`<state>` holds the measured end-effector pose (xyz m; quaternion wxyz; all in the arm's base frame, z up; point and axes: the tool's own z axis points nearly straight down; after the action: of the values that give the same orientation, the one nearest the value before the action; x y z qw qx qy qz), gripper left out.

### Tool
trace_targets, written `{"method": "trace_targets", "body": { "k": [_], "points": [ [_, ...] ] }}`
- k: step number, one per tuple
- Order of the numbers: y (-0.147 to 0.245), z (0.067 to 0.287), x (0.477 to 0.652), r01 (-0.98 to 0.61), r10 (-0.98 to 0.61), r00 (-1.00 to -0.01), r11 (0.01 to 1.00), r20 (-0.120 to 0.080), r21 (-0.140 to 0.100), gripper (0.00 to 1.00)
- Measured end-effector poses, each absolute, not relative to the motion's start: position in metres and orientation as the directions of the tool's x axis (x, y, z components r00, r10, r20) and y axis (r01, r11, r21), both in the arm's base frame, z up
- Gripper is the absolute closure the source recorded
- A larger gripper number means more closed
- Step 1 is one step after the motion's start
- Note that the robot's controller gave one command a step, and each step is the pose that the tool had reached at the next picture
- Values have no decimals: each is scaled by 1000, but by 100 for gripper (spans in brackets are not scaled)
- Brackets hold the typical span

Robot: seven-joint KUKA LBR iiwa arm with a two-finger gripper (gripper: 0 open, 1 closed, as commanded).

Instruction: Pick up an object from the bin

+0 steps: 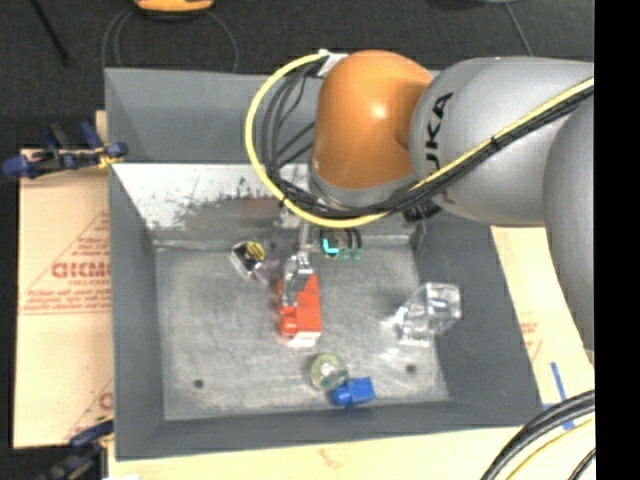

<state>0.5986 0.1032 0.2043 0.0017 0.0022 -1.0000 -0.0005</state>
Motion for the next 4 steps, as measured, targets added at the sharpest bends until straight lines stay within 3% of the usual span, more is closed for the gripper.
{"method": "trace_targets", "body": {
  "k": [1,2,3,4],
  "points": [
    [58,96,632,-89,-89,-996,996,-17,3,0],
    [85,134,617,160,160,-987,987,-8,4,0],
    [54,89,612,98,98,-995,995,-15,4,0],
    [50,80,625,60,60,-998,998,-7,7,0]
  ]
}}
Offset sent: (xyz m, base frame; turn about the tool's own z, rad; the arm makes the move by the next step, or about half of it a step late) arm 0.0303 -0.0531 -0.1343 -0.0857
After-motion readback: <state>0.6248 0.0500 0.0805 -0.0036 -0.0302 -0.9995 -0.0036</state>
